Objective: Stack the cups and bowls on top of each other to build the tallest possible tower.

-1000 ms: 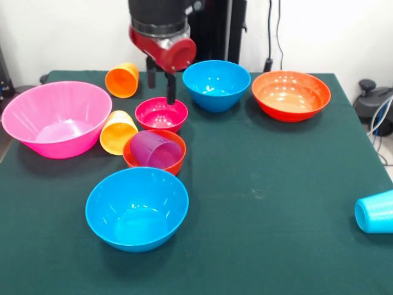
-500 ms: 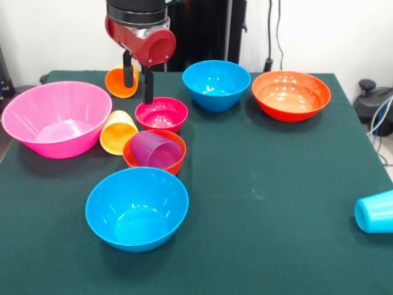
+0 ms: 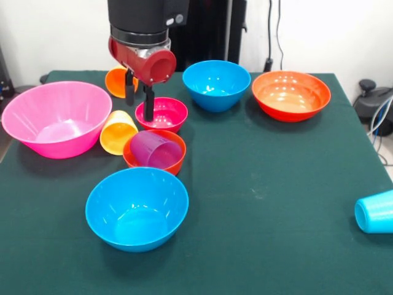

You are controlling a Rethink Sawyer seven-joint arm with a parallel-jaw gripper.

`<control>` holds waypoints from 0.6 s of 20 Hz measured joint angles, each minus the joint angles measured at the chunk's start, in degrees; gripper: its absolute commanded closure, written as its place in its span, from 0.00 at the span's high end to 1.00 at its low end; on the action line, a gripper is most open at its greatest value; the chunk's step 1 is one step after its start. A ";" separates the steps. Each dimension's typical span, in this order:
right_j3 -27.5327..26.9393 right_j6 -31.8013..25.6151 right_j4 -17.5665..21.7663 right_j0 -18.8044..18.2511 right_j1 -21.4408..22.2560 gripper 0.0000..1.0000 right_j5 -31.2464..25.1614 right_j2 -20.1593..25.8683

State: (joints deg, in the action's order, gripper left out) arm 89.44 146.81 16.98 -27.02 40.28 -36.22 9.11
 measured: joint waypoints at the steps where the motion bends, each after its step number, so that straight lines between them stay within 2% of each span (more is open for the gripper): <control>1: 0.12 0.00 -0.18 0.07 -0.11 1.00 0.08 -0.14; 12: 0.80 0.00 -0.82 0.60 -1.22 1.00 0.15 -1.67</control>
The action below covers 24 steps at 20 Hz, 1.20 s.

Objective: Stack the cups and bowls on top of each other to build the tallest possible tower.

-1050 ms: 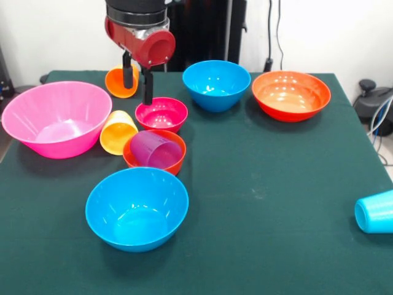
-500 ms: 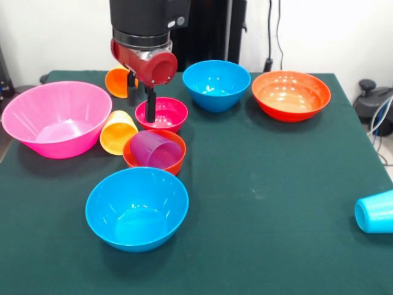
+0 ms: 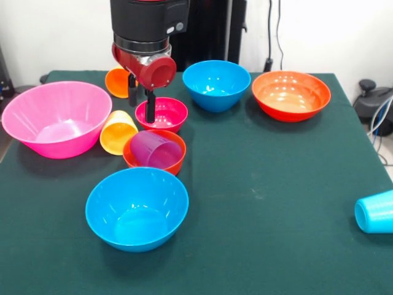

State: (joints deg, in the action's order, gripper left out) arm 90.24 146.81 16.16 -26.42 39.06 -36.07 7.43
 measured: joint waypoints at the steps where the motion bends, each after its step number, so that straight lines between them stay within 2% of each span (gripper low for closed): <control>1: -0.01 0.00 0.01 -0.01 -0.02 1.00 0.00 0.00; 24: -0.09 0.00 0.01 -0.63 -2.42 1.00 0.01 0.11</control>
